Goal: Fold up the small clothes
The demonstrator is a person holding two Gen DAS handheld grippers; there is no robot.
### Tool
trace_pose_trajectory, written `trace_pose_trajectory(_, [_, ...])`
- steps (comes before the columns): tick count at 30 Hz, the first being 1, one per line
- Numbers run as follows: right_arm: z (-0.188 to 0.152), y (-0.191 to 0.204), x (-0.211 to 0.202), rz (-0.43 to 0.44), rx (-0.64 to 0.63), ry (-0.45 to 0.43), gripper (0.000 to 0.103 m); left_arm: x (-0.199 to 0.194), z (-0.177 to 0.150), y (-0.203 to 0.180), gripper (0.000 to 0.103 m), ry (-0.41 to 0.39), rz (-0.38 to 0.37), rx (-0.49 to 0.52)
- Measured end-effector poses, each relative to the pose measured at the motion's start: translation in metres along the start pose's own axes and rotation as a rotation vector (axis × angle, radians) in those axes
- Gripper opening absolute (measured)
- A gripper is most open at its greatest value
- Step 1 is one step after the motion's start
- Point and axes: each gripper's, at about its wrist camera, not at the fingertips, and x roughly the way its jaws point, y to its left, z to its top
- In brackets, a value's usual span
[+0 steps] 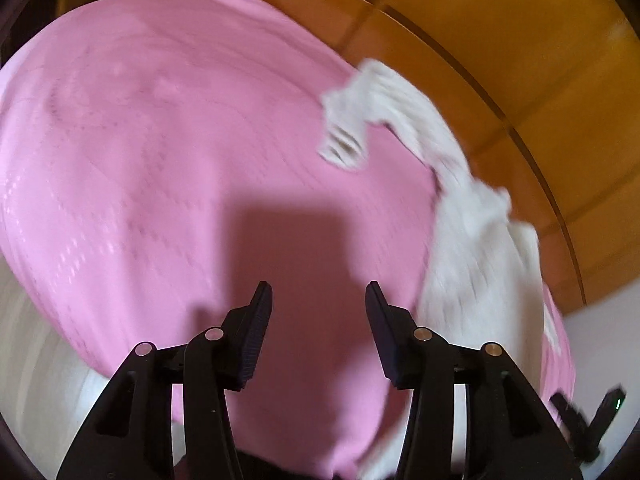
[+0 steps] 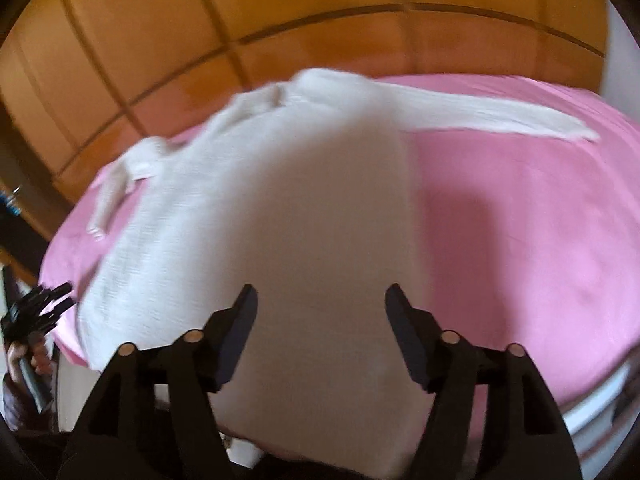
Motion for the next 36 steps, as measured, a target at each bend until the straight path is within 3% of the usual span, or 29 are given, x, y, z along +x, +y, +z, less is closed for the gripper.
trace_pose_trajectory(4, [0.008, 0.054, 0.041, 0.057, -0.079, 0.035, 0.069, 0.009, 0.029, -0.006, 0.049, -0.053, 0.039, -0.026])
trace_pose_trajectory(7, [0.004, 0.078, 0.068, 0.095, -0.107, 0.065, 0.069, 0.026, 0.044, -0.023, 0.069, -0.053, 0.048, 0.013])
trace_pose_trajectory(10, [-0.001, 0.085, 0.085, 0.105, -0.115, 0.091, 0.071, 0.053, 0.063, -0.036, 0.069, -0.055, 0.065, 0.033])
trace_pose_trajectory(12, [-0.003, 0.083, 0.092, 0.104, -0.11, 0.094, 0.073, 0.077, 0.076, -0.04, 0.069, -0.076, 0.121, 0.049])
trace_pose_trajectory(14, [-0.005, 0.082, 0.093, 0.122, -0.113, 0.082, 0.078, 0.097, 0.084, -0.042, 0.061, -0.08, 0.178, 0.075])
trace_pose_trajectory(16, [-0.007, 0.083, 0.095, 0.125, -0.125, 0.077, 0.08, 0.11, 0.095, -0.043, 0.023, -0.094, 0.233, 0.12])
trace_pose_trajectory(18, [-0.008, 0.084, 0.099, 0.12, -0.131, 0.074, 0.082, 0.107, 0.107, -0.046, 0.012, -0.09, 0.213, 0.151])
trace_pose_trajectory(23, [-0.007, 0.084, 0.1, 0.127, -0.131, 0.07, 0.083, 0.047, 0.154, -0.022, 0.009, -0.182, 0.254, 0.145])
trace_pose_trajectory(29, [-0.005, 0.083, 0.102, 0.121, -0.135, 0.07, 0.083, -0.032, 0.203, 0.067, 0.009, -0.29, 0.426, -0.028])
trace_pose_trajectory(32, [-0.003, 0.086, 0.101, 0.11, -0.148, 0.081, 0.083, -0.045, 0.207, 0.091, 0.009, -0.281, 0.447, -0.053])
trace_pose_trajectory(36, [0.011, 0.086, 0.101, 0.105, -0.134, 0.101, 0.081, -0.03, 0.189, 0.097, 0.009, -0.201, 0.454, -0.007])
